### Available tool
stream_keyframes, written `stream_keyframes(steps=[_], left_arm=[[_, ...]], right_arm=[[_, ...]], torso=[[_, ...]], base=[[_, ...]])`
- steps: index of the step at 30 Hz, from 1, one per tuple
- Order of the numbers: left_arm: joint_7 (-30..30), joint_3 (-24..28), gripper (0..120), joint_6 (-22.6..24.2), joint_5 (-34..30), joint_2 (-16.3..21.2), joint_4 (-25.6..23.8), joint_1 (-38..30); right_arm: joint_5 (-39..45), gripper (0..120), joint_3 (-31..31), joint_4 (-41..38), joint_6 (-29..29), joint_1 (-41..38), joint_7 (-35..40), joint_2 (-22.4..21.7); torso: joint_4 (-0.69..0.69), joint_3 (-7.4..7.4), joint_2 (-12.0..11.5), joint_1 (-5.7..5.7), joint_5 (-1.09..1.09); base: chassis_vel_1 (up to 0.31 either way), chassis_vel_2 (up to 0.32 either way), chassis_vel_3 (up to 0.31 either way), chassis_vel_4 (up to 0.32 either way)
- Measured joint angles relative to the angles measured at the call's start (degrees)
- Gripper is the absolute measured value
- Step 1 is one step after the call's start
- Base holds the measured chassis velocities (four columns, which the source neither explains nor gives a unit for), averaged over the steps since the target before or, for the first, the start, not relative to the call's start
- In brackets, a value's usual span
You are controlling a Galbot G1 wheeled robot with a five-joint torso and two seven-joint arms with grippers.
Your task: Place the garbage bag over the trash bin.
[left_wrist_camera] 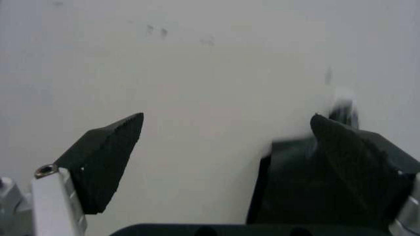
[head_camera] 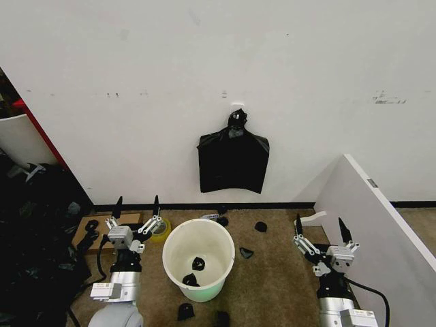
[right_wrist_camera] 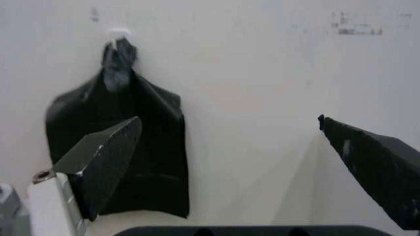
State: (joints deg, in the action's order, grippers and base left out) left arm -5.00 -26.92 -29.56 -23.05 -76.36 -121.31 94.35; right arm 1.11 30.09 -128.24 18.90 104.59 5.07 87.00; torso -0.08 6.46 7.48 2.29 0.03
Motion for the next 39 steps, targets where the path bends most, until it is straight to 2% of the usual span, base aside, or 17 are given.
stream_keyframes(steps=[3, 7, 9, 11, 15, 21, 24, 27, 28, 29, 33, 36, 39], left_arm=[[2.2, -1.28, 100, -3.22, -0.37, -0.57, 1.33, 0.33], [4.86, -1.58, 100, -4.25, -0.51, -1.4, 2.57, 0.22], [7.27, -1.58, 100, -4.39, -1.47, -1.87, 3.51, -0.32], [12.01, -1.69, 100, -5.88, -2.41, -2.43, 5.23, -0.68], [20.1, -2.37, 100, -7.86, -4.16, -4.57, 6.96, -0.68], [22.87, -2.77, 100, -8.2, -4.17, -8.22, 5.95, 0.96], [22.25, -2.81, 100, -7.92, -3.44, -8.56, 5.19, 1.6], [19.02, -2.81, 100, -6.43, -2.77, -7.65, 4.47, 1.65], [16.03, -2.64, 100, -4.73, -2.59, -6.69, 3.98, 1.16], [13.86, -2.61, 100, -3.44, -2.39, -5.89, 3.44, 1.12], [9.28, -2.71, 100, -2.01, -0.97, -3.18, 1.32, 2.67], [8.17, -2.72, 100, -2.54, -1.15, 0.2, -1.37, 5.12], [9.58, -2.95, 100, -3.83, -2.15, -0.56, -2.85, 5.51]], right_arm=[[3.18, 100, -0.93, 0.98, -0.05, -1.81, 0.26, -3.4], [5.1, 100, -2.4, 2.14, -0.05, -4.46, 0.65, -5.58], [6.06, 100, -3.54, 3.0, 0.12, -6.19, 1.3, -6.52], [7.94, 100, -6.09, 4.04, 0.17, -9.16, 2.81, -7.86], [12.6, 100, -9.75, 4.64, -1.44, -11.76, 4.1, -8.94], [14.21, 100, -12.66, 5.67, -1.76, -12.84, 4.38, -9.14], [14.1, 100, -13.74, 5.81, -1.76, -13.07, 4.46, -8.19], [14.08, 100, -14.11, 6.19, -1.8, -13.54, 4.53, -6.97], [15.32, 100, -13.64, 6.24, -1.9, -13.5, 4.46, -5.97], [17.86, 100, -13.43, 6.09, -2.18, -13.61, 4.06, -5.37], [28.58, 100, -13.92, 4.39, -4.73, -15.53, 2.13, -3.95], [33.91, 100, -14.39, 5.23, -6.42, -19.24, -0.2, -3.27], [34.74, 100, -15.59, 8.8, -8.2, -23.77, 0.32, -3.82]], torso=[[0.0, 0.0, 0.0, 0.0, 0.0], [0.02, 0.0, 0.0, 0.0, -0.01], [-0.03, 0.0, 0.0, 0.0, -0.01], [0.01, 0.01, -0.01, 0.0, 0.0], [-0.01, 0.01, -0.01, 0.0, -0.02], [0.0, 0.0, -0.01, 0.0, -0.01], [0.0, 0.0, -0.01, 0.0, -0.01], [0.01, 0.01, -0.02, 0.0, -0.01], [0.01, 0.0, -0.02, 0.0, -0.01], [-0.05, 0.01, -0.02, 0.0, -0.03], [0.0, 0.01, -0.01, 0.0, -0.03], [0.01, 0.0, -0.02, 0.0, -0.02], [-0.01, 0.01, -0.02, 0.0, 0.0]], base=[[0.0, 0.0, 0.0, 0.0], [0.0, 0.0, 0.0, 0.0], [0.0, 0.0, 0.0, 0.0], [0.0, 0.0, 0.0, 0.0], [0.0, 0.0, 0.0, 0.0], [0.0, 0.0, 0.0, 0.0], [0.0, 0.0, 0.0, 0.0], [0.0, 0.0, 0.0, 0.0], [0.0, 0.0, 0.0, 0.0], [0.0, 0.0, 0.0, 0.0], [0.0, 0.0, 0.0, 0.0], [0.0, 0.0, 0.0, 0.0], [0.0, 0.0, 0.0, 0.0]])
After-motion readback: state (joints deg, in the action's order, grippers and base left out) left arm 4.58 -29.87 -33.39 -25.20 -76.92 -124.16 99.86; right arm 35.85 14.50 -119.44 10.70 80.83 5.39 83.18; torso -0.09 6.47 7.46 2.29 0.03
